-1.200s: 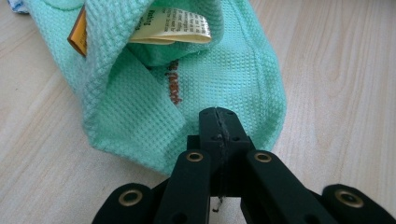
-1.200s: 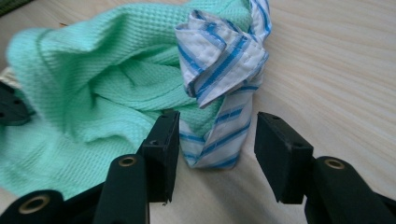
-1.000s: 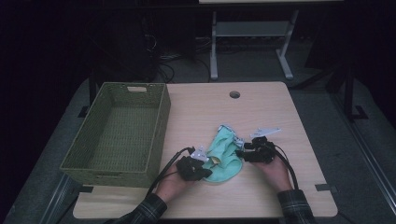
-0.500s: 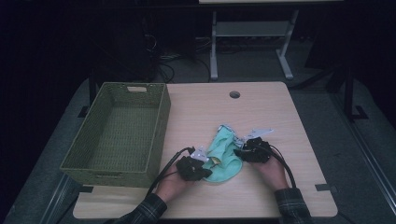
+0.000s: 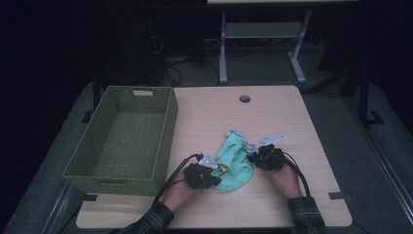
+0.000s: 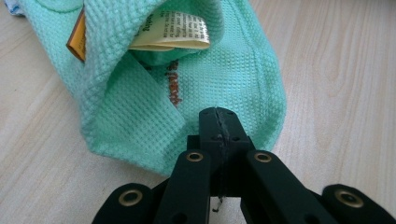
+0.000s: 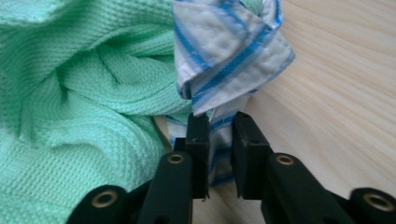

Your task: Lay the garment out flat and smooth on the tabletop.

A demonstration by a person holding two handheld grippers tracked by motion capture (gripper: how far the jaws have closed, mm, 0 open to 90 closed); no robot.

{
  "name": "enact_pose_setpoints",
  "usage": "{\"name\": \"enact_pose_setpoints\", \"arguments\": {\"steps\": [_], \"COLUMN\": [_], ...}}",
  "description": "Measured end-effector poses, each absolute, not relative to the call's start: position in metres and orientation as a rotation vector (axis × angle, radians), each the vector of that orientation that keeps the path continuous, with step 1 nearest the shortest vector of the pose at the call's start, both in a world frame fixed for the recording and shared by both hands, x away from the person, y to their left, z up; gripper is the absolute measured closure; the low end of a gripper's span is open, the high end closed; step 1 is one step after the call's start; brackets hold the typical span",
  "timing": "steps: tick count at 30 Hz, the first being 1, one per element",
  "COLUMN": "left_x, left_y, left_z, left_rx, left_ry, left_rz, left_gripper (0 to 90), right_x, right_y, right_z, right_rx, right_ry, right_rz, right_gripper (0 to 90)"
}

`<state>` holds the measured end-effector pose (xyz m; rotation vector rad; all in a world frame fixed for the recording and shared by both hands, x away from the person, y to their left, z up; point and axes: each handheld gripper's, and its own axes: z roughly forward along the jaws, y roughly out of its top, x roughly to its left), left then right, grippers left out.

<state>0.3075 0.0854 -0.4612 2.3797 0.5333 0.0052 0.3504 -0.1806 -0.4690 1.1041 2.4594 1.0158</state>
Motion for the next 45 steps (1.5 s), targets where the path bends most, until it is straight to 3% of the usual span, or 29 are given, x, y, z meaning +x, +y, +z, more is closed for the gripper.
{"name": "enact_pose_setpoints", "arguments": {"steps": [12, 31, 34, 35, 40, 45], "left_x": [0.307, 0.308, 0.308, 0.308, 0.308, 0.308], "left_y": [0.086, 0.086, 0.086, 0.086, 0.086, 0.087], "left_z": [-0.461, -0.46, -0.461, -0.461, -0.461, -0.461], "left_rx": [2.385, 2.393, 2.384, 2.383, 2.381, 2.39], "left_ry": [0.536, 0.529, 0.537, 0.538, 0.541, 0.536], "left_rz": [0.003, 0.001, -0.001, -0.001, -0.001, -0.003], "left_gripper": [89.8, 89.8, 89.8, 89.8, 89.7, 89.7], "right_x": [0.36, 0.384, 0.385, 0.383, 0.374, 0.364], "right_y": [-0.201, -0.239, -0.239, -0.24, -0.245, -0.251], "right_z": [-0.45, -0.457, -0.462, -0.461, -0.449, -0.439], "right_rx": [1.132, 1.213, 1.23, 1.226, 1.244, 1.241], "right_ry": [2.396, 2.313, 2.325, 2.332, 2.304, 2.283], "right_rz": [1.044, 0.997, 0.983, 0.986, 1.026, 1.067], "right_gripper": [80.4, 80.6, 79.0, 73.9, 67.6, 69.4]}}
